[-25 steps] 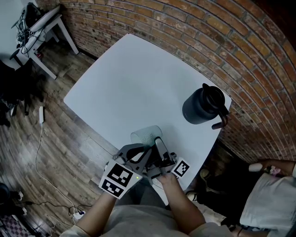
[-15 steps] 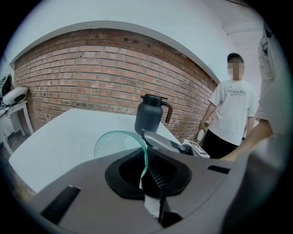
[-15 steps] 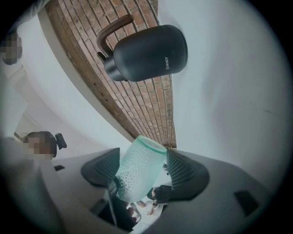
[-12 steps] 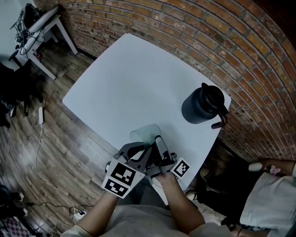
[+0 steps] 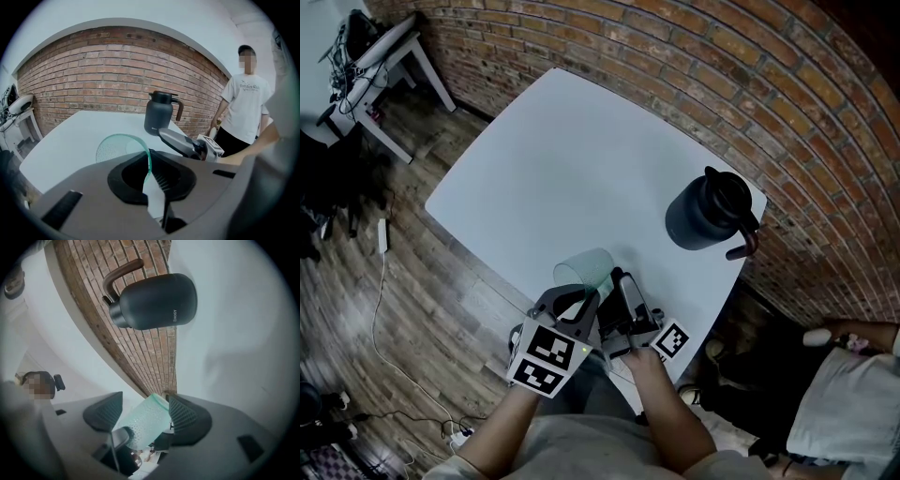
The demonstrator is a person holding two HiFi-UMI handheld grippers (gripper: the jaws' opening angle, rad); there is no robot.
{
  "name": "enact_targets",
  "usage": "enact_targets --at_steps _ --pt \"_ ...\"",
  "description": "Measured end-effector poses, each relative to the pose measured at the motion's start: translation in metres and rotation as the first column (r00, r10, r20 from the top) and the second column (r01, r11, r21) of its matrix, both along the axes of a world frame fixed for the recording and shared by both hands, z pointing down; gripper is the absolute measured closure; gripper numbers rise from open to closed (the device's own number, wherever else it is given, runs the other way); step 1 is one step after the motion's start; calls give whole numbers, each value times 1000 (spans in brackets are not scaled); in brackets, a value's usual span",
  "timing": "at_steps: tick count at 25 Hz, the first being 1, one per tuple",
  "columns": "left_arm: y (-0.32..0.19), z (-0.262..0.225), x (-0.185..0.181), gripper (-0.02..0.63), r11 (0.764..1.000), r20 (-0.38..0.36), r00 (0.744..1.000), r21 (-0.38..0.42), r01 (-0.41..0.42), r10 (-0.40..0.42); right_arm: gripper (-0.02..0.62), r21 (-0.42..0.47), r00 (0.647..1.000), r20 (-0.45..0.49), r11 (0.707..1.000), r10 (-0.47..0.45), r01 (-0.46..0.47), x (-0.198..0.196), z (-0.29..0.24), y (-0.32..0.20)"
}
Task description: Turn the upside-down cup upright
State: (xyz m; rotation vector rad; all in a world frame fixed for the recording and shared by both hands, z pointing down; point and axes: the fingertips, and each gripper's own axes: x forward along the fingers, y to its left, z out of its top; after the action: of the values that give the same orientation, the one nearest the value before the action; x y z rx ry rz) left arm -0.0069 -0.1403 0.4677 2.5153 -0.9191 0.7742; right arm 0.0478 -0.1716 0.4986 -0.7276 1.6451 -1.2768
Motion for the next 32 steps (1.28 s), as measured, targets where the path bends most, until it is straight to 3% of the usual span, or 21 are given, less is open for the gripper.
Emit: enact_targets --at_steps 4,12,19,25,32 --pt "1 8 0 582 1000 27 1000 -18 -9 9 325 -4 998 -69 1000 3 -4 2 2 -1" --pt "0 24 0 583 997 97 993 -59 -54 59 518 36 965 -261 999 12 -3 2 -14 2" --pt "-3 34 3 583 986 179 972 -87 -141 155 572 98 926 -376 995 45 -9 8 -48 13" --pt "3 44 8 581 957 222 936 -163 -241 274 586 131 871 -487 991 65 -1 14 -70 31" --pt "11 57 15 581 915 303 868 -221 -339 394 586 141 853 -516 990 75 -2 19 -77 45"
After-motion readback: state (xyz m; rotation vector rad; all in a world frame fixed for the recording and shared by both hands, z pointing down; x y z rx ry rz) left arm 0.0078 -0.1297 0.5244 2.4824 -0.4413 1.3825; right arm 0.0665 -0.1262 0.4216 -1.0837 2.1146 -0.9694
